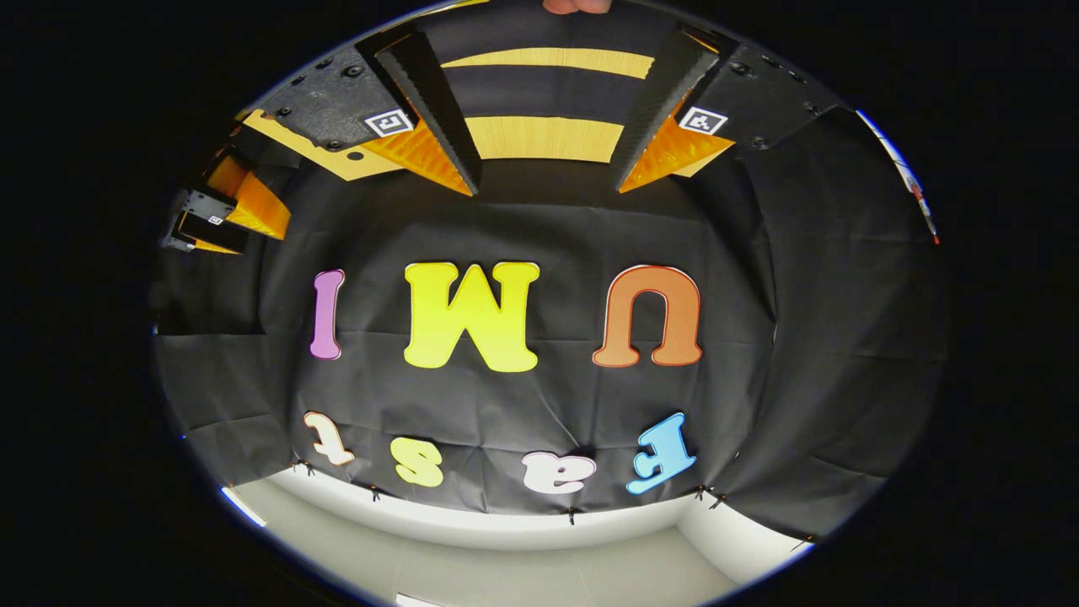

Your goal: Grasp the waist and the cuffs of the jeans and fold them to make the two legs overlap; first hold the waist and fold one-third of the jeans toward the cuffs, then hold the cuffs and fold the remaining one-third in the same direction to finish folding.

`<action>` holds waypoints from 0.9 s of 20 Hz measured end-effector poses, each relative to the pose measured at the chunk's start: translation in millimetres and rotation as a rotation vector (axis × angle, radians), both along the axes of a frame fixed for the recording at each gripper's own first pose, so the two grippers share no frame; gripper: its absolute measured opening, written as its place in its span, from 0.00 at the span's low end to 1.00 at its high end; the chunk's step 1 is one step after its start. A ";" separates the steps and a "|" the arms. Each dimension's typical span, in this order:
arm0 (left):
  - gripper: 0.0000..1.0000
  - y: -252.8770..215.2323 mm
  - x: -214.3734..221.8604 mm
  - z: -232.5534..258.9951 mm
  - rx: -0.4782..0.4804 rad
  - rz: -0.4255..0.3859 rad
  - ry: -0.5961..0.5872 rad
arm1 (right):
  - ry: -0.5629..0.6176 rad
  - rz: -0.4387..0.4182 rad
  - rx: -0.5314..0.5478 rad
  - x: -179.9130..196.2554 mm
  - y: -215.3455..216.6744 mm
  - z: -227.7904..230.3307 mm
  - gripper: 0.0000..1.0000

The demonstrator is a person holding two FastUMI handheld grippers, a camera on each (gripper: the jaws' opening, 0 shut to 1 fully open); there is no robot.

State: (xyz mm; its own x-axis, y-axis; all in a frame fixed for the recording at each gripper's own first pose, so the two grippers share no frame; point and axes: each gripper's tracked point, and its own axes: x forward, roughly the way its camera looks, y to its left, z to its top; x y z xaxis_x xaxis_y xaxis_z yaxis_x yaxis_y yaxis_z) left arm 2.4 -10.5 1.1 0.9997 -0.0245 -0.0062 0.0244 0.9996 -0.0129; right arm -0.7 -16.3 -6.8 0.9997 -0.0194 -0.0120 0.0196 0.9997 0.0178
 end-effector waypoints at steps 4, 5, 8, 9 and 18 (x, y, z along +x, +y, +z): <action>0.98 -2.6 0.2 -0.2 0.002 0.000 0.001 | -0.008 0.006 0.001 1.3 -4.8 3.1 0.99; 0.98 -1.3 0.7 -1.1 0.000 0.002 0.003 | -0.013 0.014 0.002 1.4 -4.1 3.3 0.99; 0.98 -1.5 -0.1 -2.7 -0.014 0.004 0.007 | 0.003 0.040 0.004 4.3 -2.7 -3.3 0.99; 0.98 -0.6 -0.5 -3.9 -0.019 0.006 0.015 | 0.012 0.042 0.006 4.0 -5.1 -6.7 0.99; 0.98 93.5 1.1 -70.1 -0.075 0.172 0.189 | 0.188 -0.151 0.007 9.4 -131.7 -71.0 0.99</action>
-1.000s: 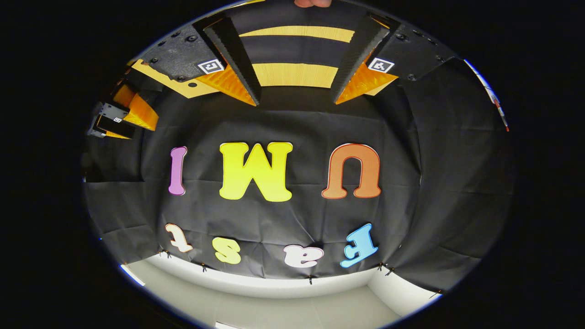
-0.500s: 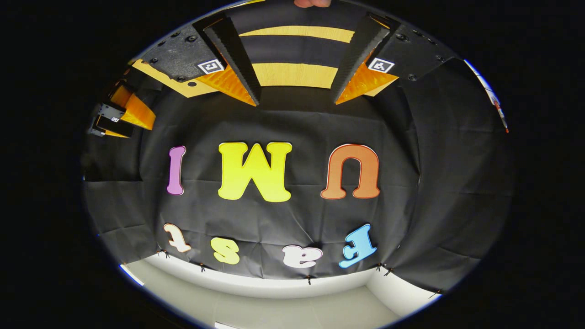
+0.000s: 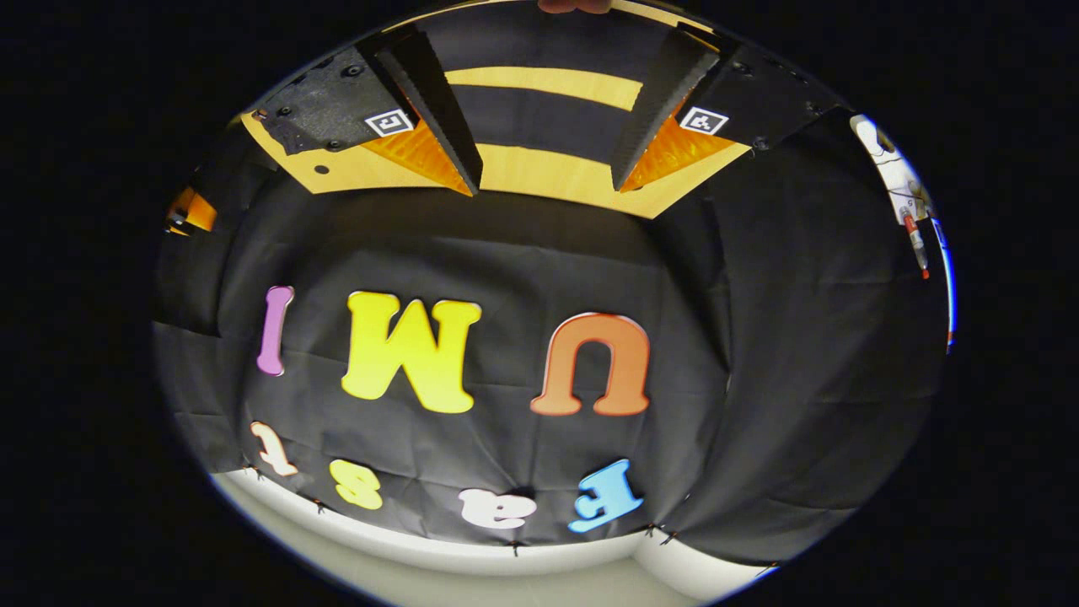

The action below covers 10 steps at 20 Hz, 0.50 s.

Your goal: Grasp the waist and the cuffs of the jeans and fold them to make the two legs overlap; first hold the waist and fold one-third of the jeans toward the cuffs, then hold the cuffs and fold the remaining one-third in the same direction to finish folding.

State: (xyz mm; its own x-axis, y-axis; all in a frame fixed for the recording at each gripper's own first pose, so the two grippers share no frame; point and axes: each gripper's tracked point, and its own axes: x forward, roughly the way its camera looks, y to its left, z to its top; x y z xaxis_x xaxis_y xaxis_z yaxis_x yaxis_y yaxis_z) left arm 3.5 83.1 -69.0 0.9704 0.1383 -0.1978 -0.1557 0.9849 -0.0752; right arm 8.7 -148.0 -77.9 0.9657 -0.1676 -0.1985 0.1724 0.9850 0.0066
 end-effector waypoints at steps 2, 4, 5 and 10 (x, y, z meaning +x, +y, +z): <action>0.99 38.1 -13.9 -24.0 0.010 0.069 0.059 | 0.065 -0.044 0.005 -6.8 -40.1 -24.5 0.99; 0.99 77.8 -32.4 -52.6 -0.002 0.135 0.138 | 0.149 -0.091 0.047 -20.9 -72.7 -53.0 0.99; 0.99 96.1 -44.6 -68.4 -0.020 0.170 0.181 | 0.189 -0.115 0.078 -28.9 -85.6 -67.0 0.99; 0.98 150.8 -112.0 -153.3 -0.231 0.327 0.370 | 0.432 -0.150 0.212 -72.3 -108.6 -150.2 0.99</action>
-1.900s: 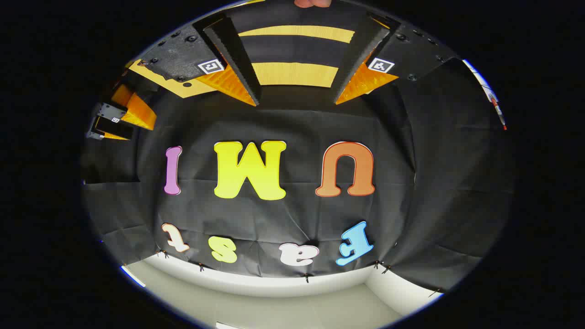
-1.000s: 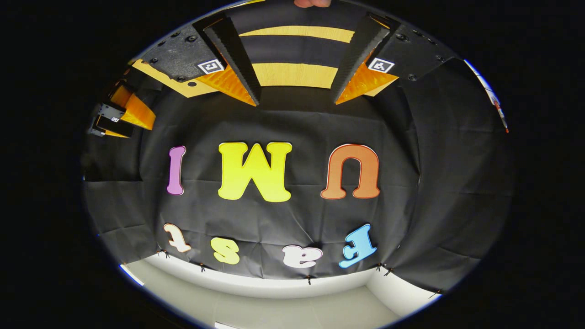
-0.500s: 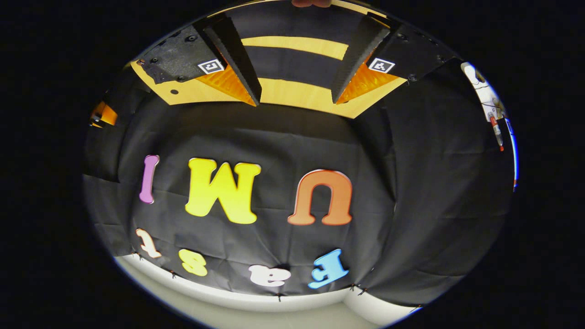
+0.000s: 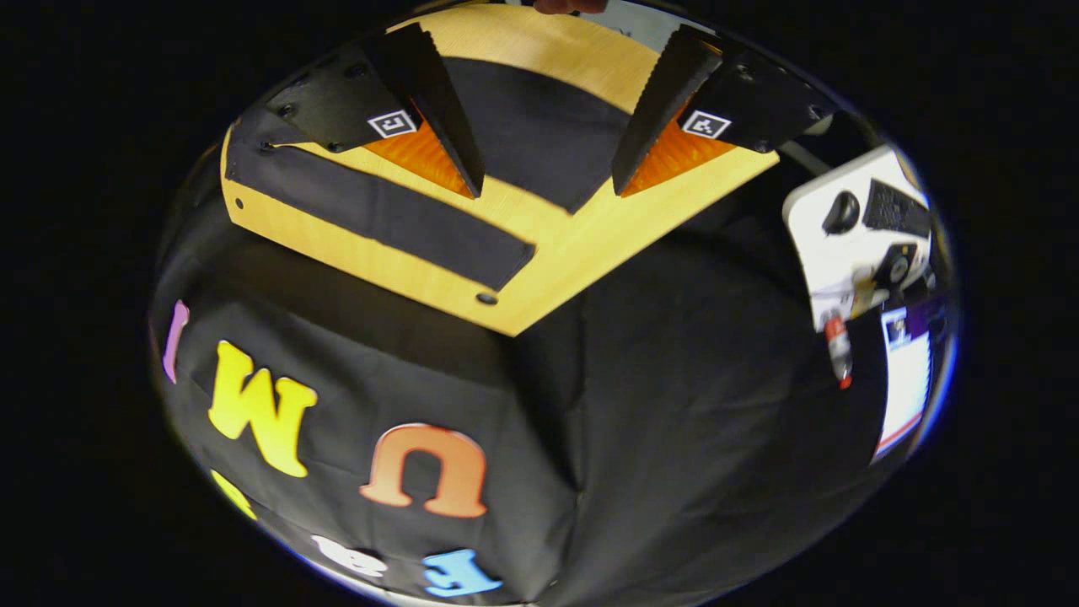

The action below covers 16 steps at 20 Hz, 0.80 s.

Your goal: Grasp the waist and the cuffs of the jeans and fold them to make the two legs overlap; first hold the waist and fold one-third of the jeans toward the cuffs, then hold the cuffs and fold the remaining one-third in the same direction to finish folding.

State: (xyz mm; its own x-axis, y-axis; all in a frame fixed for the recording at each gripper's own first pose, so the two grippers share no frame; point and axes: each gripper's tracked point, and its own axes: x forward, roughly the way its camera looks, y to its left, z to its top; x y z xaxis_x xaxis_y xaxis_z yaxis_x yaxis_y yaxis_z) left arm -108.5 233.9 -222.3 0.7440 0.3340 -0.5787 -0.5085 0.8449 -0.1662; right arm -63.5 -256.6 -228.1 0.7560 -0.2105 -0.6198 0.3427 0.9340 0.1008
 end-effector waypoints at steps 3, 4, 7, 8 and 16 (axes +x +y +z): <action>0.99 -2.2 -20.6 -44.8 -0.246 0.103 0.039 | 0.100 0.020 0.074 -16.6 7.0 -37.3 1.00; 0.99 -7.9 -24.0 -58.3 -0.365 0.145 0.034 | 0.124 0.015 0.108 -17.7 11.2 -47.2 1.00; 0.99 -19.8 -24.9 -76.7 -0.634 0.291 -0.015 | 0.187 -0.027 0.197 -30.1 14.1 -75.3 1.00; 0.99 -23.7 -20.2 -74.6 -0.694 0.318 -0.044 | 0.195 -0.048 0.232 -31.9 13.6 -80.7 1.00; 0.98 -31.4 5.9 -78.0 -0.882 0.424 -0.075 | 0.218 -0.281 0.499 -19.8 -15.3 -122.6 0.98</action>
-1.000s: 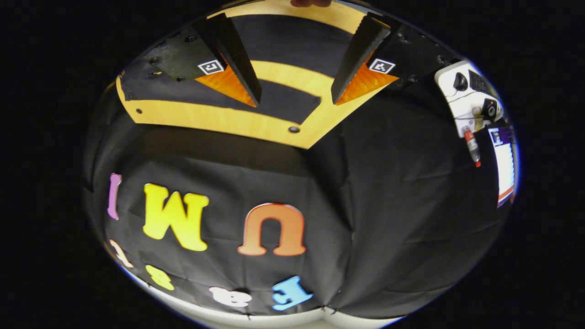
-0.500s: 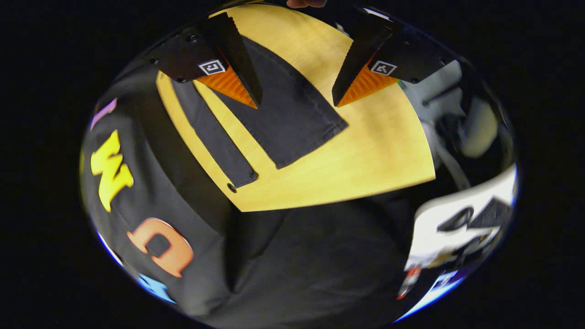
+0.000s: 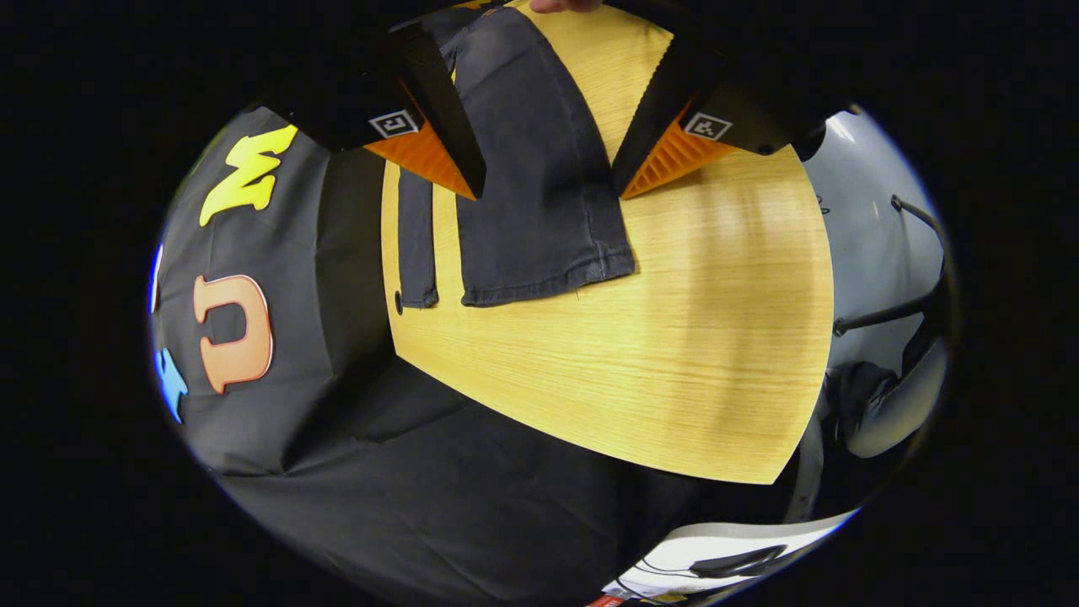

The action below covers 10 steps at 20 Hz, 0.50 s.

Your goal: Grasp the waist and the cuffs of the jeans and fold them to make the two legs overlap; first hold the waist and fold one-third of the jeans toward the cuffs, then hold the cuffs and fold the remaining one-third in the same direction to finish folding.

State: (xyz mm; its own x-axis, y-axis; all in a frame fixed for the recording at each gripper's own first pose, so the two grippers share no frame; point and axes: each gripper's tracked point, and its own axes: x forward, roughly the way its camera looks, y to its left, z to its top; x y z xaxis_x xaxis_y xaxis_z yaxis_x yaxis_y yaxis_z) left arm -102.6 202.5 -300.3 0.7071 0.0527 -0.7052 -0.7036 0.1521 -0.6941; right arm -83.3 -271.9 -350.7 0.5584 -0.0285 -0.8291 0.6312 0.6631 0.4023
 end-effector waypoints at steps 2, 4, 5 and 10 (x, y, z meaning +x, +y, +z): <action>0.98 1.8 6.9 0.8 -0.012 -0.002 0.000 | 0.012 -0.055 0.041 1.5 -7.6 -6.2 0.98; 0.98 3.6 15.2 0.4 -0.018 -0.004 -0.018 | 0.015 -0.117 0.076 10.0 -15.1 -16.0 0.98; 0.98 3.1 19.6 1.1 -0.019 -0.006 -0.023 | 0.013 -0.150 0.089 14.5 -19.7 -20.7 0.93; 0.98 1.7 40.4 0.7 -0.015 -0.036 -0.021 | 0.005 -0.193 0.087 32.0 -28.1 -30.5 0.95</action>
